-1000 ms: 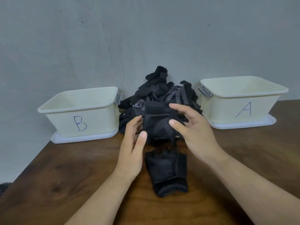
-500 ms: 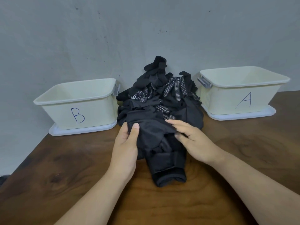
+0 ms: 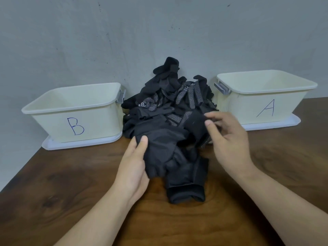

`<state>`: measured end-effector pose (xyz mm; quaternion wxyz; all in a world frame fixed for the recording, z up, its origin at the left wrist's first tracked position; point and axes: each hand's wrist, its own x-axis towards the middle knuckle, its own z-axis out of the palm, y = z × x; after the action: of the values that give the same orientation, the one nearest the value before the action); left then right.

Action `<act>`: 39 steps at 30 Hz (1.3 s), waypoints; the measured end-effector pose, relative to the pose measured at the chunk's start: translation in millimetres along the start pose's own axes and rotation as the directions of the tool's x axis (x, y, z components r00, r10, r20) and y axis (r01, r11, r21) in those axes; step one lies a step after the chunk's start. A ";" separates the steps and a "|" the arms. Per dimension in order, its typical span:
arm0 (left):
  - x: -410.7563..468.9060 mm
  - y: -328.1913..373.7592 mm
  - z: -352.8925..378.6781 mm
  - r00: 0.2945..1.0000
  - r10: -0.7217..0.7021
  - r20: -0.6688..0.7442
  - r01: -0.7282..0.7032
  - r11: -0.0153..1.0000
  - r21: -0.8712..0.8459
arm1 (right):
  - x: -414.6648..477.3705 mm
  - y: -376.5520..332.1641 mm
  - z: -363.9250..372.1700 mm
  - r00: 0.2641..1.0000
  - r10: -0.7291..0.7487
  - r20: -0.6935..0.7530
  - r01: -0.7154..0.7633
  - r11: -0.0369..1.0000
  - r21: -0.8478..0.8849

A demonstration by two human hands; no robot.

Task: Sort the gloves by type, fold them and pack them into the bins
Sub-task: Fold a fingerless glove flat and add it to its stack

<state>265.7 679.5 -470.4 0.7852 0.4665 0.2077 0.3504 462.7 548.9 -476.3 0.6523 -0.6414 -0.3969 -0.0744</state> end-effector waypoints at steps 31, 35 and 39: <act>-21.3 -2.2 10.2 0.977 0.010 0.215 -0.083 0.939 0.334 | -10.0 -54.9 5.3 0.621 0.424 0.659 -0.649 0.749 0.130; -17.2 -0.8 2.7 0.980 0.111 0.162 -0.171 0.888 0.426 | -5.2 -44.4 6.4 0.805 0.398 0.439 -0.531 0.814 0.235; -14.4 3.5 -12.5 0.931 0.063 0.360 -0.322 0.607 0.727 | 7.1 -46.1 -16.4 0.924 0.286 0.255 -0.349 0.902 0.253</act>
<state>246.7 677.2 -473.3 0.4862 0.8251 0.1650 0.2357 446.5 529.5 -433.8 0.6977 -0.5978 -0.3602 0.1617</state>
